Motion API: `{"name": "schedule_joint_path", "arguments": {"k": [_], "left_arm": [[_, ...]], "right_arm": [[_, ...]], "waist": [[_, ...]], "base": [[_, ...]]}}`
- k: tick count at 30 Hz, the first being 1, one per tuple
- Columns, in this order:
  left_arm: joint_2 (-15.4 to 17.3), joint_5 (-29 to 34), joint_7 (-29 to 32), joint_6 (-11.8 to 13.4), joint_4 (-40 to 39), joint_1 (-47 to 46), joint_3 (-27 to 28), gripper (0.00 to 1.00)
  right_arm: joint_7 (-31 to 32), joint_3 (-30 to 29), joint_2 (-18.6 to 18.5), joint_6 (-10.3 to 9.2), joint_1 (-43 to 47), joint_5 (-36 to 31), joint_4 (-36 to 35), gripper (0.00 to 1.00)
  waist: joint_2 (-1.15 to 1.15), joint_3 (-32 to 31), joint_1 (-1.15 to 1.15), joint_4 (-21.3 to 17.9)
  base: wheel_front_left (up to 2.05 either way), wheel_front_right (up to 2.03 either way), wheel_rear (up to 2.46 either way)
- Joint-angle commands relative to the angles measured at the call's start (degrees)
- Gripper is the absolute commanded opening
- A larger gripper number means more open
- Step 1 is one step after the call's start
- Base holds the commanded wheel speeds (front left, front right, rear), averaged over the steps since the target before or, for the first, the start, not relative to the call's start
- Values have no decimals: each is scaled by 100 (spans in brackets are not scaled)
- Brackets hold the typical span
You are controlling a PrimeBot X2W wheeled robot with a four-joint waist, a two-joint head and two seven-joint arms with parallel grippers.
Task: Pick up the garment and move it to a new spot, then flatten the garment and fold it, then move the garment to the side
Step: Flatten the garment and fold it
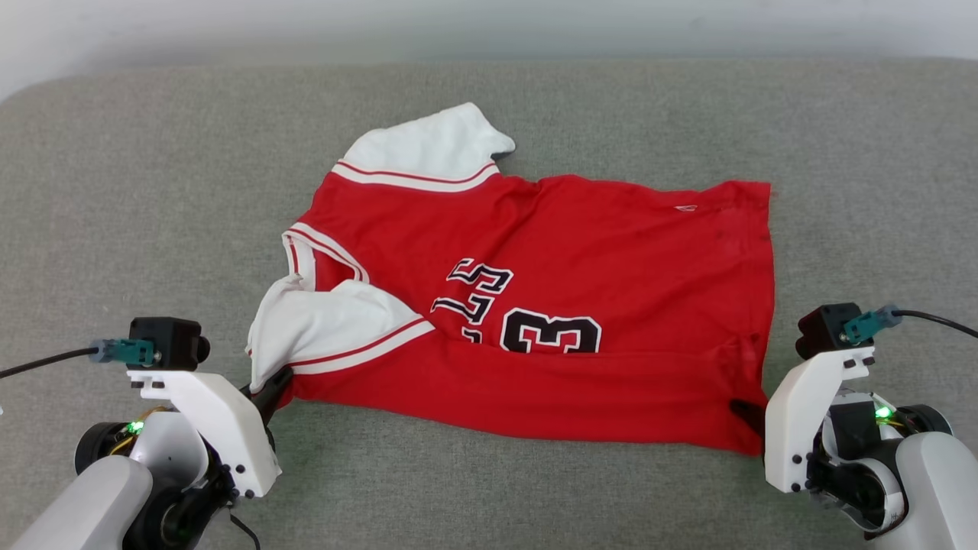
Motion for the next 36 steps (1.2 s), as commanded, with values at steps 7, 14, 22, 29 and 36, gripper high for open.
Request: {"name": "schedule_joint_path", "arguments": {"k": [7, 14, 22, 29, 36], "left_arm": [[-139, -116, -200, 84, 176, 312, 24, 0], [-148, -219, -251, 257, 113, 854, -31, 0], [-122, -364, -128, 489, -169, 1482, -160, 0], [-481, -335, -411, 309, 360, 1268, -181, 100], [-486, -29, -1101, 394, 522, 1026, 68, 100]], "right_arm": [[-143, 208, -191, 12, 92, 155, 65, 0], [-223, 334, -329, 6, 382, 352, 168, 0], [-113, 234, -472, 5, 788, 463, 154, 0], [-970, 270, -345, 6, 951, 339, 66, 100], [-2565, 190, -257, 6, 996, -128, -226, 100]], "waist": [[0, -558, 0, -60], [0, -1232, 0, -53], [0, -1426, 0, -35], [0, -1313, 0, -89], [0, -1394, 0, -329]], "base": [[0, 0, 0], [0, 0, 0], [0, 0, 0], [0, 0, 0], [0, 0, 0]]}}
